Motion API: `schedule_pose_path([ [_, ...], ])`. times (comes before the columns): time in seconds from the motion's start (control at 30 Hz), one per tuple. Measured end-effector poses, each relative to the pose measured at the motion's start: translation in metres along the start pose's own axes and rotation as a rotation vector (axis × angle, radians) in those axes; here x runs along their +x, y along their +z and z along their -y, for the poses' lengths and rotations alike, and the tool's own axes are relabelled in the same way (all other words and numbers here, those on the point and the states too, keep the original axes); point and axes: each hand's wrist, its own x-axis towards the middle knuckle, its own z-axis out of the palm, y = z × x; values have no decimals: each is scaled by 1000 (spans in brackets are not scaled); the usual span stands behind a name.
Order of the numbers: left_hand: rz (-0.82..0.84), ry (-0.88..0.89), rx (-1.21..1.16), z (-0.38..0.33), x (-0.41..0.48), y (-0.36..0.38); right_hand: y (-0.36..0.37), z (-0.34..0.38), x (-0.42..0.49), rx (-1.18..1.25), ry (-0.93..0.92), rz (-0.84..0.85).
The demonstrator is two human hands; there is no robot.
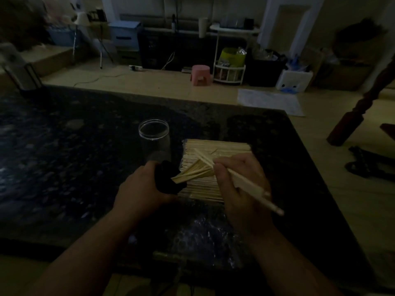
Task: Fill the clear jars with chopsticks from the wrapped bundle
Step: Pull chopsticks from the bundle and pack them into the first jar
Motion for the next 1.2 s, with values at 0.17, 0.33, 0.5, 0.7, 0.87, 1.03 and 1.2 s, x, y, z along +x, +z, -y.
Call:
schedule_pose_path([
  [0.17, -10, 34, -19, -2, -2, 2, 8, 3, -1, 379, 430, 34],
  [0.33, -32, 77, -51, -3, -2, 3, 9, -6, -2, 425, 569, 67],
  [0.5, -40, 91, -43, -5, -3, 3, 9, -12, 4, 429, 633, -61],
  [0.7, -42, 94, -39, -4, -3, 1, 10, -10, 6, 542, 747, -79],
  [0.87, -37, 77, -28, -3, -3, 0, 4, -15, 7, 354, 654, -169],
  [1.03, -54, 84, -86, -5, -4, 1, 5, -17, 7, 337, 650, -165],
  [1.2, -47, 91, -74, -6, -4, 1, 11, -23, 2, 254, 602, -123],
])
